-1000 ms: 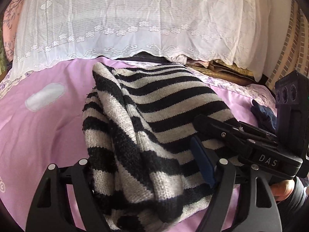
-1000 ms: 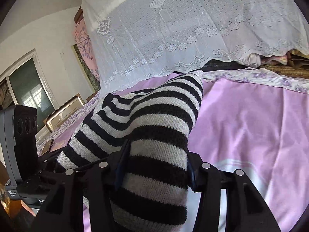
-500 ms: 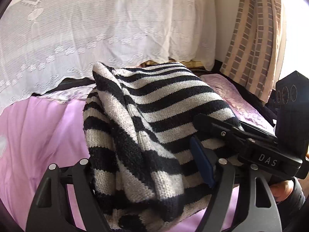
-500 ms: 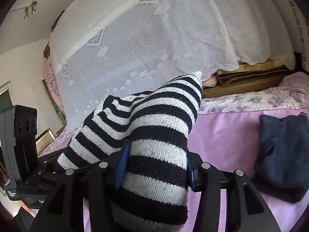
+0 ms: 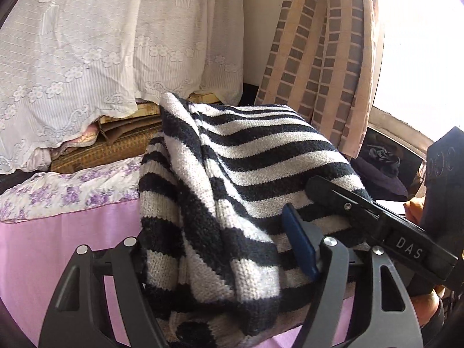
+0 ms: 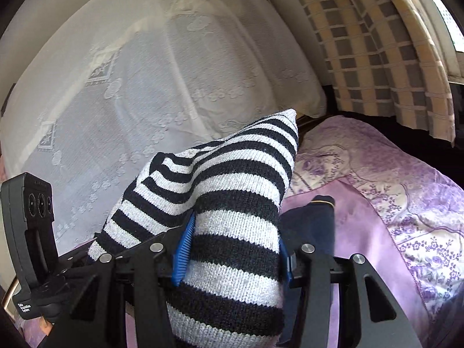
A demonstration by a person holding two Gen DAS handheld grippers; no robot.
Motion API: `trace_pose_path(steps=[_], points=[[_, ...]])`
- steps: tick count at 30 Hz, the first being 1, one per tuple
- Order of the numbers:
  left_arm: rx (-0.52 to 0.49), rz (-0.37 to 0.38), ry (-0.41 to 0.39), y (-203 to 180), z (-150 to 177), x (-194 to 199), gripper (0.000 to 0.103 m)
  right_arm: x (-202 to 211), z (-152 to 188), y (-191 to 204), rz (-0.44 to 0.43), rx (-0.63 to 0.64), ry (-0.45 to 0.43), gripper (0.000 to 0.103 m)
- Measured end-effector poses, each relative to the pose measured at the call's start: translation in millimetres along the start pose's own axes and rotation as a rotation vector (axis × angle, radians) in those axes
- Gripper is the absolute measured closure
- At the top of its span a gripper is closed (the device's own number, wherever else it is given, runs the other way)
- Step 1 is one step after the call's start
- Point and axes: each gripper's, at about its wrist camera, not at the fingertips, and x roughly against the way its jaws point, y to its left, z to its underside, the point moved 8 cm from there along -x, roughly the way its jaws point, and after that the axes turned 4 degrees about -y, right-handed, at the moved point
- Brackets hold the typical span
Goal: Fold small clothes
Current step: 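Carry the folded sweater onto the dark folded clothes stack and release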
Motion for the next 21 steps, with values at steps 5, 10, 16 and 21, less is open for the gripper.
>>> trace_pose_path(steps=[5, 10, 16, 21], points=[[-0.049, -0.148, 0.128, 13.1, 49.6, -62.4, 0.030, -42.3, 43.6, -51.3, 0.148, -0.027, 0.106, 0.053], [0.041, -0.207, 0.111, 24.6, 67.4, -67.7, 0.014, -49.8, 54.9, -57.6, 0.167, -0.005, 0.114, 0.048], [0.034, -0.319, 0.067, 21.3, 71.8, -52.9, 0.009, -45.5, 56.7, -60.0, 0.143, -0.074, 0.125, 0.040], [-0.061, -0.420, -0.027, 11.6, 68.8, -23.0, 0.005, -17.8, 49.6, -41.2, 0.198, 0.008, 0.062, 0.035]])
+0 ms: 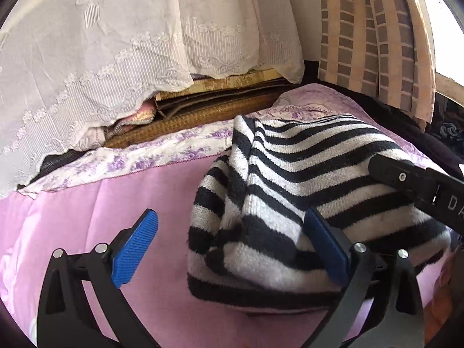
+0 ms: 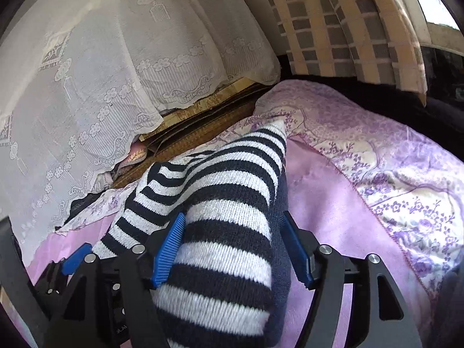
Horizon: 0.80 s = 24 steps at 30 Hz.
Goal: Fold small clothes
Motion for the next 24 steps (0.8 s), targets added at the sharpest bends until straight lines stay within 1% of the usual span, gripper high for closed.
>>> trace_pose_path(steps=[1, 2, 4, 7, 8, 10, 15, 20, 22, 24], points=[[-0.012, -0.010, -0.022, 0.5, 0.2, 8.2, 0.005, 9.6, 0.3, 4.5, 0.021, 0.039, -0.023, 0.034], [-0.020, -0.017, -0.040, 1.2, 0.4, 16.1, 0.005, 19.3, 1.5, 8.0, 0.041, 0.073, -0.045, 0.030], [-0.025, -0.022, -0.057, 3.8, 0.0, 28.4, 0.005, 40.5, 5.1, 12.4, 0.081, 0.127, -0.090, 0.025], [0.002, -0.015, -0.050, 11.0, 3.9, 42.4, 0.005, 71.3, 11.6, 14.2, 0.115, 0.164, -0.131, 0.016], [0.013, -0.015, -0.042, 14.1, 6.0, 45.8, 0.005, 80.4, 14.6, 13.9, 0.121, 0.166, -0.140, 0.012], [0.028, -0.031, -0.032, 20.5, 10.3, 52.0, 0.005, 95.1, 22.9, 14.2, 0.124, 0.168, -0.140, 0.007], [0.047, -0.077, -0.025, 32.1, 19.5, 69.3, 0.005, 117.5, 44.0, 19.9, 0.113, 0.192, -0.110, 0.005], [0.068, -0.094, -0.016, 38.6, 26.2, 83.7, 0.005, 126.6, 49.7, 31.2, 0.020, 0.162, -0.087, 0.004], [0.057, -0.105, -0.024, 38.4, 26.7, 88.9, 0.005, 126.4, 51.3, 32.7, 0.004, 0.156, -0.074, 0.004], [0.046, -0.114, -0.035, 37.3, 25.4, 93.1, 0.005, 126.3, 52.3, 33.2, 0.005, 0.166, -0.068, 0.004]])
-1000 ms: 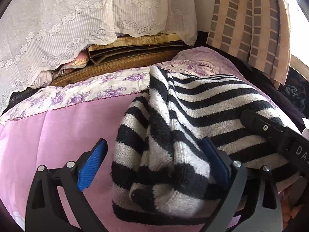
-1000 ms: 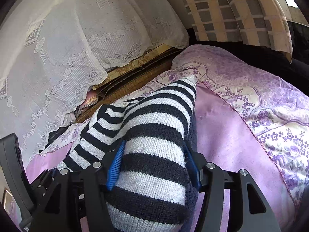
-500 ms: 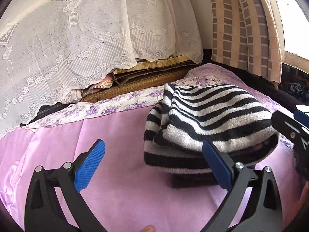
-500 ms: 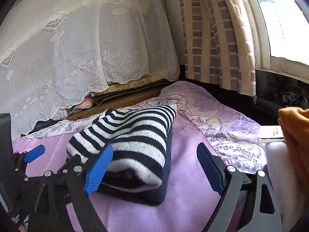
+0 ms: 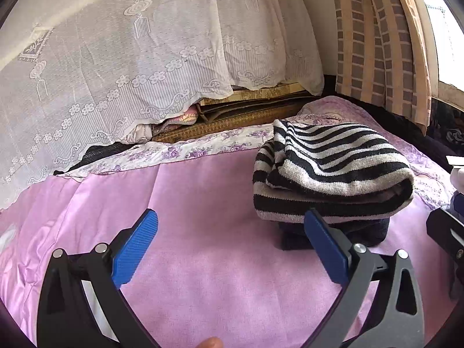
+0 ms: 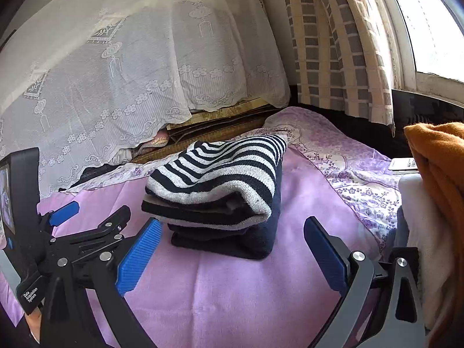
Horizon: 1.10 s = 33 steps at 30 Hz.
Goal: Fold small clothes
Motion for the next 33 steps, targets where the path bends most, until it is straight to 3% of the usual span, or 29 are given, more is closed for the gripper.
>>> trace_pose_path(steps=[5, 23, 33], points=[[0.012, 0.025, 0.007, -3.0, -1.3, 2.6, 0.005, 0.8, -2.1, -3.4, 0.041, 0.031, -0.015, 0.004], [-0.028, 0.042, -0.016, -18.9, -5.0, 11.7, 0.005, -3.9, 1.9, -4.0, 0.045, 0.033, 0.007, 0.004], [-0.023, 0.061, 0.039, -28.4, -0.9, 18.5, 0.005, 8.8, -1.7, -5.8, 0.040, 0.018, -0.021, 0.004]])
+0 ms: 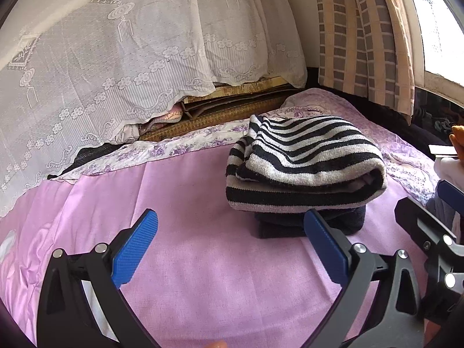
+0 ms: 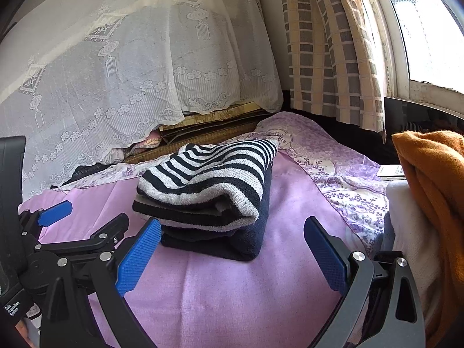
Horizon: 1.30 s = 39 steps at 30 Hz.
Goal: Fold small clothes
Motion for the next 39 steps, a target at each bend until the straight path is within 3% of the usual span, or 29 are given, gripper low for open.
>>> trace_pose_path(steps=[9, 39], points=[[-0.029, -0.026, -0.017, 5.8, 8.3, 30.6, 0.005, 24.9, 8.2, 8.4, -0.021, 0.034, -0.021, 0.004], [-0.013, -0.022, -0.012, 7.2, 8.8, 27.5, 0.005, 29.9, 9.5, 15.6, -0.056, 0.040, -0.038, 0.004]])
